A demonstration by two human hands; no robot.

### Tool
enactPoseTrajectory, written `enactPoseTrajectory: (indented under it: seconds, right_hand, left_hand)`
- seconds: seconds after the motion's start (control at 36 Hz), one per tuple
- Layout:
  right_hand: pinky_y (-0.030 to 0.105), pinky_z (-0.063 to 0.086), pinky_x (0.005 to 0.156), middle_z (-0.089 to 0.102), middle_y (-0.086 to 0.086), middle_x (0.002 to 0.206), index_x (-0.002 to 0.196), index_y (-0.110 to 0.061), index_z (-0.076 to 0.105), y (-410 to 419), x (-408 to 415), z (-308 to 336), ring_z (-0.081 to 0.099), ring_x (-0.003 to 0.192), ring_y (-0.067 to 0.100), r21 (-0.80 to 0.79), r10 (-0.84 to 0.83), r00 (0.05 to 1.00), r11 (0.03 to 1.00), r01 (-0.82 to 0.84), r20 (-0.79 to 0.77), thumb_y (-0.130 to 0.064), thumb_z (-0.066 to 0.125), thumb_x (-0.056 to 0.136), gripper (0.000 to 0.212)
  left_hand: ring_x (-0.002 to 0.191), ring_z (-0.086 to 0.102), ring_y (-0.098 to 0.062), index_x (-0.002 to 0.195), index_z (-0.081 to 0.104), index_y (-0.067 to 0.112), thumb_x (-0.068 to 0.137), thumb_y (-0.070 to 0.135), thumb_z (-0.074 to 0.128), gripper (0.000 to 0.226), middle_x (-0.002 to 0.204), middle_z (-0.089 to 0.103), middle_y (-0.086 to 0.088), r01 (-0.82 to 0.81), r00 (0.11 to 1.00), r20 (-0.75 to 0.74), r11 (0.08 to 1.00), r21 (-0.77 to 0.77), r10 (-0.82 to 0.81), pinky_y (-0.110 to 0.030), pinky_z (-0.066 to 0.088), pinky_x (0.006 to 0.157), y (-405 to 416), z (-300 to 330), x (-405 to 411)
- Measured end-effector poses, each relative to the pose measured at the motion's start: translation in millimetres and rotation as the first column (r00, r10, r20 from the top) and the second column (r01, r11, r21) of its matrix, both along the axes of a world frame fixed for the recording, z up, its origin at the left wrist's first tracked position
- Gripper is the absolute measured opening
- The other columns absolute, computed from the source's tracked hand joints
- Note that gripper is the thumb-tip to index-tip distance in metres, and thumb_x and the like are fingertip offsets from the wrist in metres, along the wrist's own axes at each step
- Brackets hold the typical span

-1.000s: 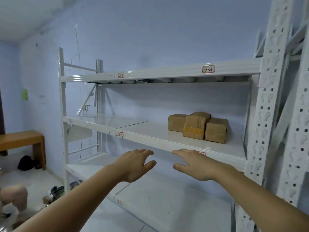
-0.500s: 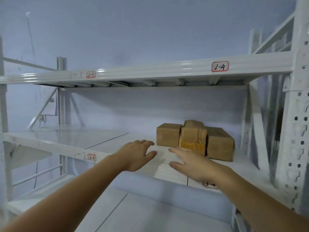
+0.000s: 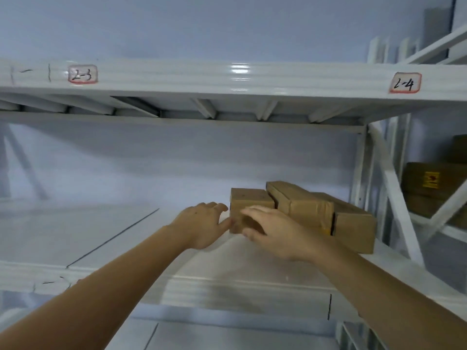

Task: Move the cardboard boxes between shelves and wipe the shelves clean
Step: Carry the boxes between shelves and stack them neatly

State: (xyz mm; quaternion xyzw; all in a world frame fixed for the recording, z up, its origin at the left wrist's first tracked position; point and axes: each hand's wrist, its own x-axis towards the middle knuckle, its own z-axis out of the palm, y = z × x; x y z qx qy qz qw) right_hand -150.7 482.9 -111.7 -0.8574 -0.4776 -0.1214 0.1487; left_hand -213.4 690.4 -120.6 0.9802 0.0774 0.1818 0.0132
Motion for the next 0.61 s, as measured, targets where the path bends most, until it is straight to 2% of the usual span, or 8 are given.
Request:
enactPoseTrajectory:
  seconds: [0.06,0.14,0.22,0.28,0.36,0.44,0.53,0.61]
  right_hand:
    - [0.021,0.021,0.114,0.035,-0.005,0.161,0.154,-0.017,0.041,21,9,7,0.031,0.146,0.012,0.072,-0.086,0.995,0.994,0.083,0.047,-0.037,0.045,0.108,0.05]
    - [0.032,0.017,0.123,0.029,-0.001,0.165,0.155,-0.017,0.04,46,31,12,0.023,0.152,0.015,0.23,-0.262,0.964,0.942,0.243,0.055,-0.037,0.042,0.107,0.052]
    - [0.038,0.019,0.125,0.021,0.004,0.168,0.158,-0.015,0.033,66,52,8,0.017,0.155,0.021,0.308,-0.353,0.932,0.881,0.359,-0.079,-0.039,0.044,0.106,0.059]
    - [0.041,0.019,0.126,0.015,0.006,0.169,0.159,-0.014,0.029,78,58,2,0.013,0.156,0.023,0.349,-0.361,0.911,0.843,0.41,-0.198,-0.04,0.047,0.105,0.063]
    - [0.042,0.023,0.125,0.018,0.006,0.168,0.159,-0.013,0.031,88,62,-4,0.02,0.154,0.026,0.449,-0.354,0.877,0.758,0.473,-0.325,-0.039,0.05,0.104,0.063]
    - [0.039,0.031,0.12,0.035,0.007,0.161,0.155,-0.013,0.038,96,64,-5,0.035,0.147,0.027,0.553,-0.333,0.839,0.637,0.537,-0.431,-0.038,0.052,0.104,0.059]
    - [0.033,0.041,0.1,0.051,0.007,0.147,0.151,-0.013,0.043,100,66,-9,0.053,0.126,0.025,0.54,-0.222,0.759,0.584,0.606,-0.611,-0.038,0.053,0.104,0.055]
    - [0.032,0.048,0.085,0.068,0.002,0.122,0.139,-0.017,0.057,101,69,-14,0.063,0.107,0.02,0.491,-0.031,0.614,0.568,0.661,-0.789,-0.049,0.061,0.097,0.053]
  left_hand:
    - [0.134,0.05,-0.024,0.151,0.042,0.022,0.101,0.071,0.023,0.072,0.15,0.052,-0.003,-0.018,0.999,0.03,0.993,-0.119,0.022,-0.042,0.041,0.108,10,6,16]
    - [0.131,0.052,-0.029,0.151,0.042,0.014,0.102,0.068,0.025,0.075,0.147,0.054,-0.009,0.019,0.995,0.095,0.918,-0.396,0.021,-0.037,0.041,0.101,12,14,45]
    - [0.133,0.05,-0.034,0.151,0.041,0.006,0.101,0.069,0.026,0.081,0.148,0.051,-0.014,0.049,0.995,0.095,0.735,-0.676,0.021,-0.037,0.038,0.102,12,17,80]
    - [0.128,0.055,-0.034,0.148,0.046,0.004,0.097,0.075,0.027,0.09,0.146,0.054,-0.017,0.062,0.997,0.073,0.609,-0.791,-0.007,-0.038,0.041,0.106,17,13,105]
    - [0.126,0.057,-0.035,0.154,0.04,0.006,0.099,0.07,0.034,0.085,0.144,0.056,-0.019,0.074,0.997,0.067,0.513,-0.855,-0.033,-0.039,0.045,0.105,22,2,129]
    - [0.124,0.058,-0.037,0.15,0.043,0.002,0.102,0.063,0.039,0.078,0.141,0.057,-0.021,0.066,0.998,0.068,0.512,-0.857,-0.014,-0.04,0.046,0.106,32,-5,143]
    - [0.126,0.056,-0.038,0.149,0.043,0.002,0.104,0.061,0.034,0.074,0.142,0.055,-0.021,0.054,0.998,0.052,0.48,-0.875,-0.019,-0.047,0.044,0.11,39,-5,143]
    - [0.129,0.054,-0.038,0.153,0.037,0.006,0.105,0.058,0.032,0.071,0.145,0.052,-0.02,0.055,0.998,0.048,0.448,-0.892,-0.028,-0.05,0.043,0.112,42,-2,139]
